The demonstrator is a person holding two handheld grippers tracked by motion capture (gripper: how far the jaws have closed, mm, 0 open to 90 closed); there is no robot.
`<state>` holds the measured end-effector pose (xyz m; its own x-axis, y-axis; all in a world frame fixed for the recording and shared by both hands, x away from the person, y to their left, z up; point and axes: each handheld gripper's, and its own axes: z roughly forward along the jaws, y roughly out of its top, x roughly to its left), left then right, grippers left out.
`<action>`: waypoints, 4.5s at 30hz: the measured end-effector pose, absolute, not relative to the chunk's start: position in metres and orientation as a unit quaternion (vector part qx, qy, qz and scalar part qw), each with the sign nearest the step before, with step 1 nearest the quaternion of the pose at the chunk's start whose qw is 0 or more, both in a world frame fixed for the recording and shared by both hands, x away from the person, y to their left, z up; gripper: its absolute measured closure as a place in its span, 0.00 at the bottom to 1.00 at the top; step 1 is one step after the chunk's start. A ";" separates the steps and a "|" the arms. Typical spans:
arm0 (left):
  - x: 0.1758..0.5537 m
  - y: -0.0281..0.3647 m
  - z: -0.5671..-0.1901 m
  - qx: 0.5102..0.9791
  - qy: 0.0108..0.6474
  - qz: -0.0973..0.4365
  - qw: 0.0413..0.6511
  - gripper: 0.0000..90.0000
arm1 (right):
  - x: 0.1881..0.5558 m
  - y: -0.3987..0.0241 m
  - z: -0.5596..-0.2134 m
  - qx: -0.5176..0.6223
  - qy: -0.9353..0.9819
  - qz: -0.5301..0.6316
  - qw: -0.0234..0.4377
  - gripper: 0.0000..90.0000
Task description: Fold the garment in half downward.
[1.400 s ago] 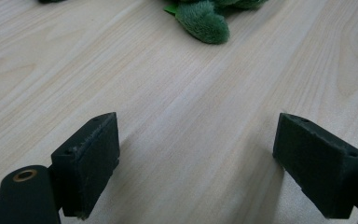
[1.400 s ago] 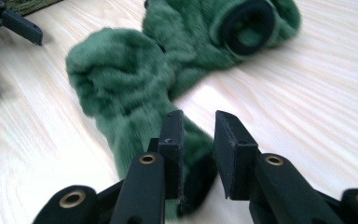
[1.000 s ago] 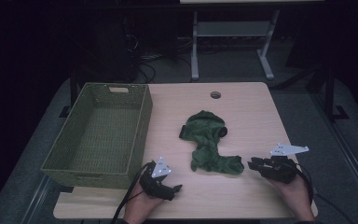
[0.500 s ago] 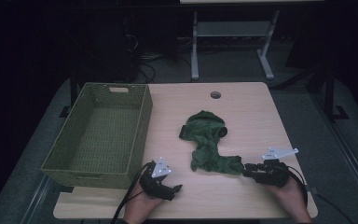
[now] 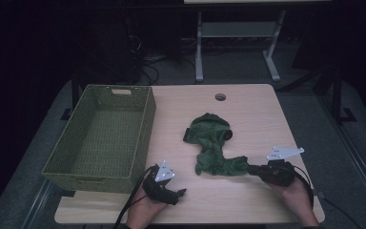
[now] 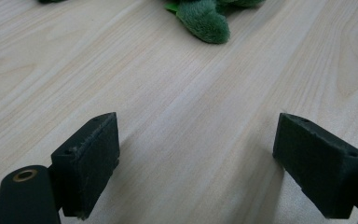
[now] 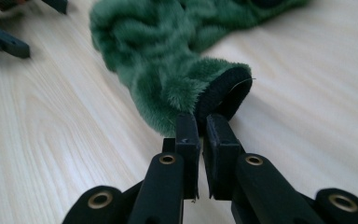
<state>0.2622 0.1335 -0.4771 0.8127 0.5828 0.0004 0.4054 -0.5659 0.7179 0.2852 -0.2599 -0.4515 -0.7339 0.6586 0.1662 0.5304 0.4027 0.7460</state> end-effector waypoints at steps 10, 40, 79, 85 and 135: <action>0.262 0.134 -0.477 0.877 0.282 0.119 0.371 0.15 | 0.294 -0.246 -0.429 0.320 0.833 0.441 0.092 0.94; 0.262 0.133 -0.477 0.876 0.281 0.119 0.372 0.15 | 0.331 -0.176 -0.404 0.271 0.834 0.470 0.102 0.85; 0.265 0.130 -0.475 0.882 0.277 0.108 0.366 0.15 | 0.354 -0.166 -0.440 0.321 0.841 0.433 0.044 0.76; 0.269 0.126 -0.467 0.880 0.281 0.103 0.368 0.15 | 0.352 -0.173 -0.430 0.327 0.834 0.440 0.065 0.70; 0.465 0.088 -0.433 0.854 0.322 0.118 0.391 0.64 | 0.462 -0.193 -0.428 0.418 0.810 0.393 0.125 0.70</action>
<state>0.4651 0.0876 -0.4325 0.7652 0.6419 -0.0499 0.4576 -0.4878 0.7434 0.4621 -0.1932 -0.4279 -0.6195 0.7748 0.1257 0.5786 0.3426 0.7401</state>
